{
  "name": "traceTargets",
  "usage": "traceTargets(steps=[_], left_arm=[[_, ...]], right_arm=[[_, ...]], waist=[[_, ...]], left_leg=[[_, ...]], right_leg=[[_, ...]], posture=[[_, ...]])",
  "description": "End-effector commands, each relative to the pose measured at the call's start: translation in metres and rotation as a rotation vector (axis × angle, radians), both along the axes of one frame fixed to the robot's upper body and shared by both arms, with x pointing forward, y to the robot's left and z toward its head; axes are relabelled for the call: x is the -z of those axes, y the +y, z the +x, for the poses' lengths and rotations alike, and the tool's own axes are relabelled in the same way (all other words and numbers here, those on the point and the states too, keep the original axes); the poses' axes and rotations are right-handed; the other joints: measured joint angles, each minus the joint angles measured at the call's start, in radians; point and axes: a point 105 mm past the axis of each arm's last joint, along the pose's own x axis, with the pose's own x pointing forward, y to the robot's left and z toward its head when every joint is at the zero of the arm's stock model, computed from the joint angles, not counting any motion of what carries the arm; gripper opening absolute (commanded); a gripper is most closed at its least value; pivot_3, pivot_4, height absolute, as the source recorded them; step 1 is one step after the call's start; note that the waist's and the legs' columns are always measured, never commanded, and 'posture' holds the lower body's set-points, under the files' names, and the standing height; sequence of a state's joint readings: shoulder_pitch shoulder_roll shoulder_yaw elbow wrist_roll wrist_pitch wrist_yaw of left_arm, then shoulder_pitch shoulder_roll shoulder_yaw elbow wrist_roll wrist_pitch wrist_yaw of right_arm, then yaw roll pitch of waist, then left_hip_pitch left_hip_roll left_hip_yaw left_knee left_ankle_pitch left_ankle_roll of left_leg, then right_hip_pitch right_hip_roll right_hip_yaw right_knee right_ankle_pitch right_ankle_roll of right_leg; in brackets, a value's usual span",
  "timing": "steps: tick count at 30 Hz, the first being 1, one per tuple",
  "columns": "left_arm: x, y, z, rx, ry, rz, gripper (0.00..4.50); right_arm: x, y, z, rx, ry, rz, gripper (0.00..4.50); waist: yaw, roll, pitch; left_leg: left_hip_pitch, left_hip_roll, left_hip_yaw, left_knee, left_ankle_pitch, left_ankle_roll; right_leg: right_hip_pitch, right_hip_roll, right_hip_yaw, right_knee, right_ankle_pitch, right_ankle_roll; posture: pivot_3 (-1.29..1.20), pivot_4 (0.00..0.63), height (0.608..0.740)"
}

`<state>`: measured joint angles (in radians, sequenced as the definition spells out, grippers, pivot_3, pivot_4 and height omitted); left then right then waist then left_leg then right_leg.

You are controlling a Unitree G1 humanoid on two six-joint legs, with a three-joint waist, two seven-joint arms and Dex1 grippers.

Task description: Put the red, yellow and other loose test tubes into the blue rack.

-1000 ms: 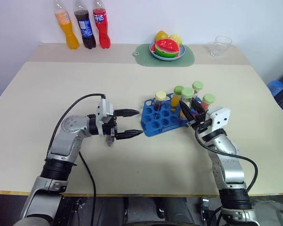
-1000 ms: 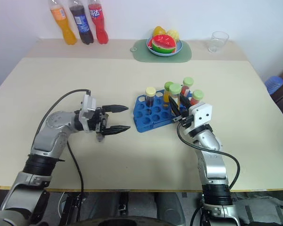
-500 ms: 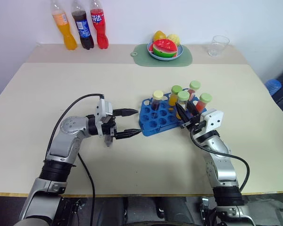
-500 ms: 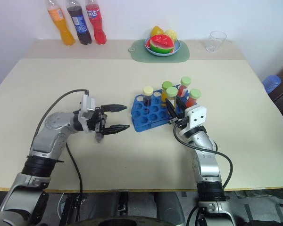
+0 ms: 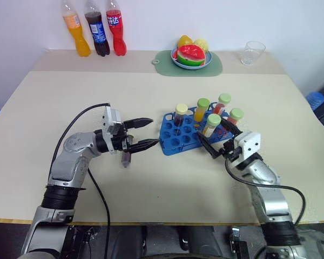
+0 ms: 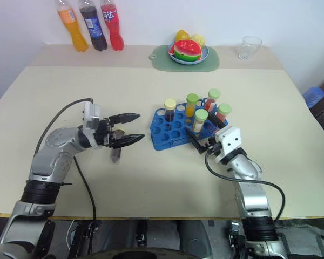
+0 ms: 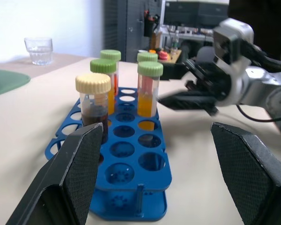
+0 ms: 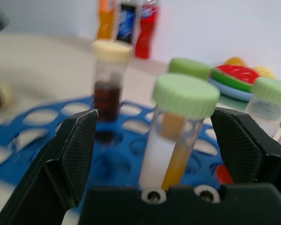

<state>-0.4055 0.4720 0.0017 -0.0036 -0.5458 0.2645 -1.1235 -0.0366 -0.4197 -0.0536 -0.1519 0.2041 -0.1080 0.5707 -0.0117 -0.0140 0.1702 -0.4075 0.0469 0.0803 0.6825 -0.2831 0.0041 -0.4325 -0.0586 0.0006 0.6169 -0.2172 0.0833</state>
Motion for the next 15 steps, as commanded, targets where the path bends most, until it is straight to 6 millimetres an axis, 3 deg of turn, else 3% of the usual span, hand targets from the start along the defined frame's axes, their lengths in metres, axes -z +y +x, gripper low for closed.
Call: traceTargets(steps=[1, 8, 12, 15], left_arm=[[-0.017, 0.008, 0.0, -0.053, 0.002, -0.058, 3.79], [-0.027, 0.027, 0.005, -0.258, 0.234, -0.098, 3.79], [-0.024, 0.045, 0.014, -0.483, 0.396, 0.007, 3.79], [-0.019, 0.051, 0.019, -0.557, 0.574, 0.076, 3.79]], right_arm=[[-0.015, -0.008, -0.016, -0.041, -0.013, -0.044, 4.17], [-0.016, -0.036, -0.058, -0.172, 0.152, -0.205, 4.17], [-0.027, -0.044, -0.063, -0.212, 0.174, -0.262, 4.17], [-0.031, -0.047, -0.058, -0.22, 0.17, -0.281, 4.17]], waist=[[0.0, 0.0, 0.0], [-0.001, -0.001, 0.0], [-0.001, -0.002, 0.001], [0.003, -0.004, 0.001]], left_leg=[[0.0, 0.0, 0.0, 0.0, 0.0, 0.0], [0.001, 0.0, -0.001, 0.0, 0.0, 0.0], [0.004, 0.001, -0.002, 0.0, 0.0, 0.0], [0.004, 0.0, -0.003, 0.0, 0.0, 0.0]], right_leg=[[0.0, 0.0, 0.0, 0.0, 0.0, 0.0], [0.001, 0.0, 0.0, 0.0, 0.0, 0.001], [0.003, 0.0, 0.0, 0.0, 0.0, 0.001], [0.003, 0.0, 0.0, 0.0, 0.0, 0.001]], posture=[[0.0, 0.15, 0.74], [0.0, 0.15, 0.74], [0.0, 0.15, 0.74], [0.0, 0.15, 0.74]])
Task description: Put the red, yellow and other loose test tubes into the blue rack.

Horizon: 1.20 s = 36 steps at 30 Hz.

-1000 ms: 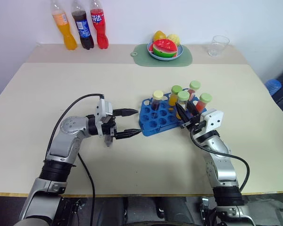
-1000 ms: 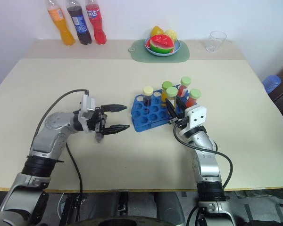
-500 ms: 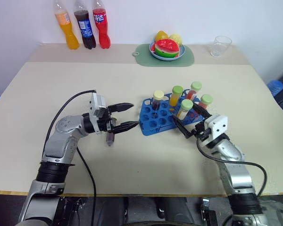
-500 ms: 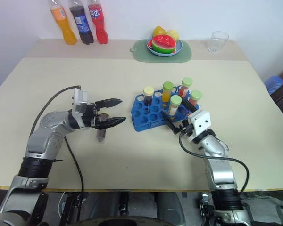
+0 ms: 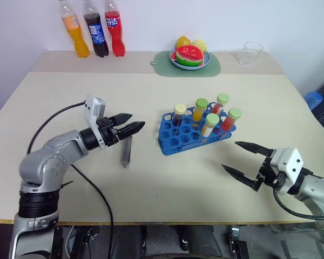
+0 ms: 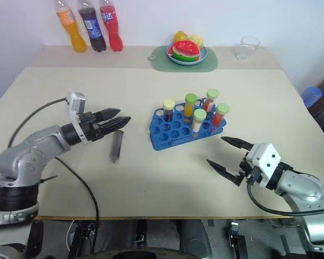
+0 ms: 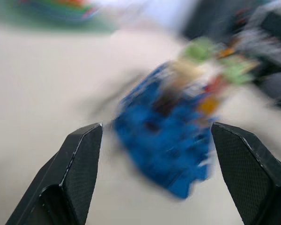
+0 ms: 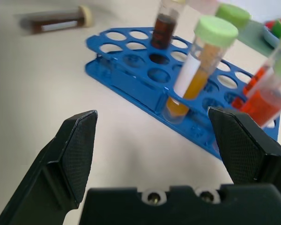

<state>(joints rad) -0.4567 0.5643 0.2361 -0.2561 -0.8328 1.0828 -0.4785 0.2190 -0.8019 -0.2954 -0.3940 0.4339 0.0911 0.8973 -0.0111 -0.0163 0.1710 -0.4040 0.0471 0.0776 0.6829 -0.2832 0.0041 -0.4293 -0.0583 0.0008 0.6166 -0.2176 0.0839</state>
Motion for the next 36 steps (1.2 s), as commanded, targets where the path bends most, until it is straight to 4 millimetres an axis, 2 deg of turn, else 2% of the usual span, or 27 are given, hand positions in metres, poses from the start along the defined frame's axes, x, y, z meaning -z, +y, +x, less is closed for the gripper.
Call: traceTargets(steps=[1, 5, 11, 22, 31, 36], left_arm=[[-0.001, 0.006, 0.002, -0.068, 0.182, 0.066, 3.79], [0.01, 0.007, 0.004, -0.092, 0.364, 0.118, 3.79], [0.024, 0.006, 0.008, -0.089, 0.526, 0.171, 3.79], [0.021, -0.006, 0.024, -0.129, 0.778, 0.204, 3.79], [0.028, -0.007, 0.031, -0.228, 0.931, 0.327, 3.79], [0.034, -0.018, 0.037, -0.286, 1.016, 0.378, 3.79]], right_arm=[[-0.014, 0.0, 0.004, -0.028, -0.043, -0.006, 4.17], [-0.015, 0.005, 0.007, -0.048, -0.049, -0.004, 4.17], [-0.011, 0.01, 0.002, -0.108, -0.019, -0.023, 4.17], [-0.005, 0.017, -0.012, -0.229, 0.014, -0.087, 4.17], [-0.009, 0.019, -0.01, -0.231, -0.004, -0.1, 4.17], [-0.008, 0.018, -0.013, -0.217, -0.005, -0.1, 4.17]], waist=[[0.003, -0.002, 0.001], [0.001, -0.002, 0.0], [0.001, -0.002, 0.001], [0.006, -0.002, 0.001], [0.004, -0.003, 0.001], [0.012, -0.004, 0.002]], left_leg=[[0.0, 0.0, 0.0, 0.0, 0.0, 0.0], [-0.001, -0.002, 0.0, 0.0, 0.0, 0.0], [0.0, -0.001, -0.001, -0.001, 0.0, 0.0], [0.0, -0.004, -0.001, 0.0, 0.0, -0.001], [-0.001, -0.006, 0.0, 0.0, 0.001, -0.002], [-0.001, -0.007, 0.0, 0.0, 0.001, -0.002]], right_leg=[[0.0, 0.0, 0.0, 0.0, 0.0, 0.0], [0.001, 0.0, 0.0, 0.0, -0.001, 0.001], [0.0, 0.0, 0.0, 0.002, -0.001, 0.002], [0.0, -0.004, 0.0, 0.001, 0.0, 0.002], [0.0, -0.004, -0.001, 0.001, 0.0, 0.002], [0.0, -0.004, -0.001, 0.0, -0.001, 0.002]], posture=[[0.0, 0.15, 0.74], [0.0, 0.15, 0.74], [0.0, 0.15, 0.74], [0.0, 0.15, 0.74], [0.0, 0.15, 0.74], [0.0, 0.15, 0.74]])
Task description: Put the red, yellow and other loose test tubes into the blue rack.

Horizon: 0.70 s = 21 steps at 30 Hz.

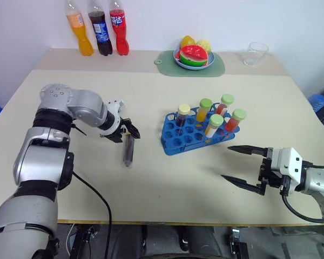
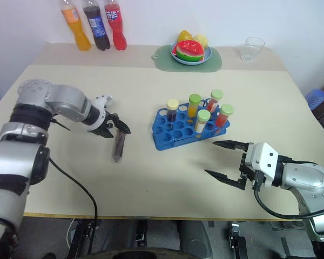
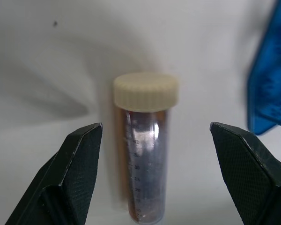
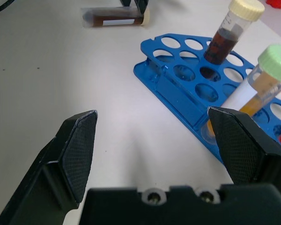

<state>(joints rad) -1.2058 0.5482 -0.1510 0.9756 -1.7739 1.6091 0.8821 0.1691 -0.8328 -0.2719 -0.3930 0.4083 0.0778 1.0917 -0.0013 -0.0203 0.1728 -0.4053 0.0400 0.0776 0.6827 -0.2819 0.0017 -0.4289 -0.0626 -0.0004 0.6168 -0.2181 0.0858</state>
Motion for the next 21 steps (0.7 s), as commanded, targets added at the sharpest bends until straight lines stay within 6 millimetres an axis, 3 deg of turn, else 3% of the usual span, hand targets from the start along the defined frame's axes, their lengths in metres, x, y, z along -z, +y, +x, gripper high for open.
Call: traceTargets(steps=[1, 5, 8, 12, 13, 19, 21], left_arm=[[-0.008, -0.005, 0.006, -0.023, 0.011, 0.04, 3.79], [-0.002, -0.018, 0.009, -0.032, 0.033, 0.087, 3.79], [-0.002, -0.02, 0.012, -0.038, 0.009, 0.131, 2.95], [0.0, -0.021, 0.012, -0.031, 0.021, 0.148, 0.95], [0.001, -0.022, 0.011, -0.027, 0.032, 0.14, 0.77], [-0.004, -0.033, 0.011, 0.008, 0.006, 0.031, 0.76], [-0.027, -0.037, 0.012, 0.098, -0.175, -0.122, 0.76]], right_arm=[[-0.008, 0.003, -0.004, -0.013, -0.048, -0.006, 4.17], [-0.008, 0.004, -0.005, 0.002, -0.046, -0.001, 4.17], [-0.007, 0.004, -0.006, 0.014, -0.047, -0.001, 4.21], [-0.006, 0.004, -0.008, 0.023, -0.041, -0.002, 4.21], [-0.006, 0.004, -0.009, 0.024, -0.039, -0.002, 4.21], [-0.005, 0.004, -0.009, 0.033, -0.04, -0.001, 4.21], [-0.005, 0.003, -0.006, 0.043, -0.047, -0.001, 4.21]], waist=[[0.007, -0.001, 0.0], [0.015, -0.001, 0.0], [0.015, -0.001, 0.0], [0.016, -0.001, 0.0], [0.016, -0.001, 0.0], [0.014, -0.001, 0.0], [0.011, -0.001, 0.0]], left_leg=[[0.0, 0.0, 0.0, 0.0, 0.0, 0.0], [-0.001, -0.001, 0.0, 0.0, 0.0, 0.0], [-0.001, -0.002, -0.001, 0.0, 0.0, -0.001], [-0.001, -0.003, -0.001, 0.0, 0.001, -0.002], [-0.001, -0.003, -0.001, 0.0, 0.001, -0.002], [-0.001, -0.003, -0.002, 0.0, 0.001, -0.002], [-0.001, -0.003, -0.002, 0.0, 0.001, -0.002]], right_leg=[[0.0, 0.0, 0.0, 0.0, 0.0, 0.0], [0.0, 0.0, 0.0, -0.001, 0.0, 0.0], [0.0, -0.001, 0.0, -0.001, 0.0, 0.0], [0.001, -0.001, 0.0, -0.001, 0.0, 0.0], [0.001, -0.002, -0.001, -0.001, 0.0, 0.0], [0.001, -0.002, -0.001, -0.001, 0.0, 0.001], [0.001, -0.002, -0.001, -0.002, 0.001, 0.001]], posture=[[0.0, 0.15, 0.74], [0.0, 0.15, 0.74], [0.0, 0.15, 0.74], [0.0, 0.15, 0.74], [0.0, 0.15, 0.74], [0.0, 0.15, 0.74], [0.0, 0.15, 0.74]])
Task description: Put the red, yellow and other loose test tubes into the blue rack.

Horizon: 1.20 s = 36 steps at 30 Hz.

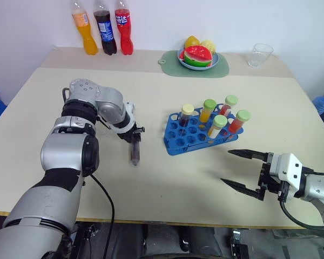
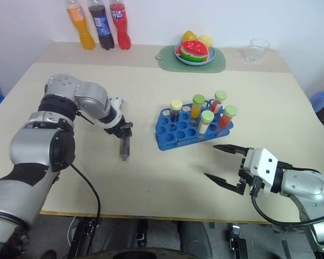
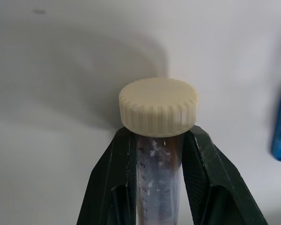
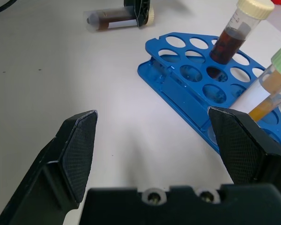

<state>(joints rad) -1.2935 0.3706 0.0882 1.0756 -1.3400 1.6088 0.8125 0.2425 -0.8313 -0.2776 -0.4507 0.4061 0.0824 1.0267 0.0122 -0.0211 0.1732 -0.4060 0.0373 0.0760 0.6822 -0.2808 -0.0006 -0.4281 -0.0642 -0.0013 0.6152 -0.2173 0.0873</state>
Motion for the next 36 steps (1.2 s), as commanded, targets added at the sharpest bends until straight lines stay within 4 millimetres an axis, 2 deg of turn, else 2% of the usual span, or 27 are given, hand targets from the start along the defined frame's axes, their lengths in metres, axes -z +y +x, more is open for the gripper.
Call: traceTargets(steps=[1, 3, 7, 9, 13, 17, 22, 26, 28, 31, 36], left_arm=[[-0.038, -0.011, -0.002, 0.152, -0.246, -0.234, 0.76], [-0.052, -0.006, -0.012, 0.246, -0.395, -0.257, 0.76], [-0.078, -0.01, -0.034, 0.376, -0.584, -0.508, 0.76], [-0.104, -0.02, -0.046, 0.505, -0.797, -0.705, 0.76], [-0.096, -0.024, -0.046, 0.764, -1.116, -0.641, 0.76], [-0.093, -0.04, -0.043, 0.95, -1.355, -0.65, 0.76], [-0.095, -0.06, -0.037, 1.028, -1.442, -0.777, 0.76], [-0.082, -0.076, -0.033, 1.104, -1.477, -0.756, 0.76], [-0.08, -0.087, -0.032, 1.096, -1.466, -0.803, 0.76], [-0.075, -0.102, -0.03, 1.101, -1.474, -0.813, 0.76], [-0.062, -0.117, -0.027, 1.12, -1.466, -0.782, 0.76]], right_arm=[[-0.009, 0.0, 0.003, 0.008, -0.055, -0.002, 4.21], [-0.01, -0.001, 0.005, 0.02, -0.063, 0.003, 4.21], [-0.008, -0.001, 0.009, 0.044, -0.074, 0.019, 4.21], [-0.007, 0.0, 0.01, 0.064, -0.081, 0.029, 4.21], [-0.005, -0.005, 0.012, 0.142, -0.108, 0.059, 4.21], [-0.002, -0.012, 0.015, 0.241, -0.141, 0.084, 4.21], [0.002, -0.013, 0.011, 0.326, -0.17, 0.1, 4.21], [0.003, -0.015, 0.006, 0.367, -0.18, 0.096, 4.21], [0.003, -0.017, 0.003, 0.395, -0.183, 0.095, 4.21], [0.007, -0.021, -0.005, 0.426, -0.171, 0.09, 4.21], [0.013, -0.027, -0.023, 0.469, -0.133, 0.089, 4.21]], waist=[[-0.01, 0.0, 0.0], [-0.023, -0.001, 0.001], [-0.021, -0.001, 0.001], [-0.023, -0.001, 0.001], [-0.017, 0.001, 0.0], [0.003, 0.002, -0.001], [0.002, 0.001, 0.0], [-0.001, 0.002, -0.001], [-0.001, 0.002, -0.001], [0.002, 0.002, -0.001], [0.002, 0.001, -0.001]], left_leg=[[0.0, 0.0, 0.0, 0.0, 0.0, 0.0], [0.0, 0.002, 0.0, -0.002, 0.005, -0.009], [0.0, 0.002, 0.001, -0.003, 0.006, -0.011], [0.0, 0.002, 0.0, -0.003, 0.006, -0.01], [0.0, 0.002, 0.001, -0.003, 0.005, -0.009], [-0.001, 0.002, 0.001, 0.0, 0.001, -0.002], [-0.003, 0.001, 0.001, 0.001, -0.001, 0.003], [-0.003, 0.001, 0.002, 0.001, -0.002, 0.003], [-0.002, 0.002, 0.001, 0.001, -0.002, 0.003], [-0.002, 0.002, 0.001, 0.001, -0.002, 0.003], [-0.002, 0.002, 0.0, 0.001, -0.002, 0.004]], right_leg=[[-0.001, -0.001, 0.0, 0.001, 0.0, 0.0], [-0.002, 0.0, 0.0, 0.003, 0.001, 0.001], [-0.003, 0.0, 0.0, 0.003, -0.001, -0.002], [-0.002, 0.0, 0.0, 0.003, -0.001, -0.002], [-0.002, 0.0, 0.0, 0.001, -0.001, -0.003], [-0.001, -0.001, 0.0, -0.001, 0.0, -0.004], [-0.001, -0.001, 0.0, -0.003, 0.0, -0.003], [-0.001, 0.0, 0.001, -0.003, -0.001, -0.003], [-0.001, 0.0, 0.001, -0.002, -0.001, -0.003], [-0.001, 0.001, 0.001, -0.002, -0.001, -0.003], [-0.001, 0.001, 0.001, -0.002, -0.001, -0.002]], posture=[[0.0, 0.15, 0.74], [0.0, 0.15, 0.74], [0.0, 0.15, 0.74], [0.0, 0.15, 0.74], [0.0, 0.15, 0.74], [0.0, 0.15, 0.74], [0.0, 0.15, 0.74], [0.0, 0.15, 0.74], [0.0, 0.15, 0.74], [0.0, 0.15, 0.74], [0.0, 0.15, 0.74]])
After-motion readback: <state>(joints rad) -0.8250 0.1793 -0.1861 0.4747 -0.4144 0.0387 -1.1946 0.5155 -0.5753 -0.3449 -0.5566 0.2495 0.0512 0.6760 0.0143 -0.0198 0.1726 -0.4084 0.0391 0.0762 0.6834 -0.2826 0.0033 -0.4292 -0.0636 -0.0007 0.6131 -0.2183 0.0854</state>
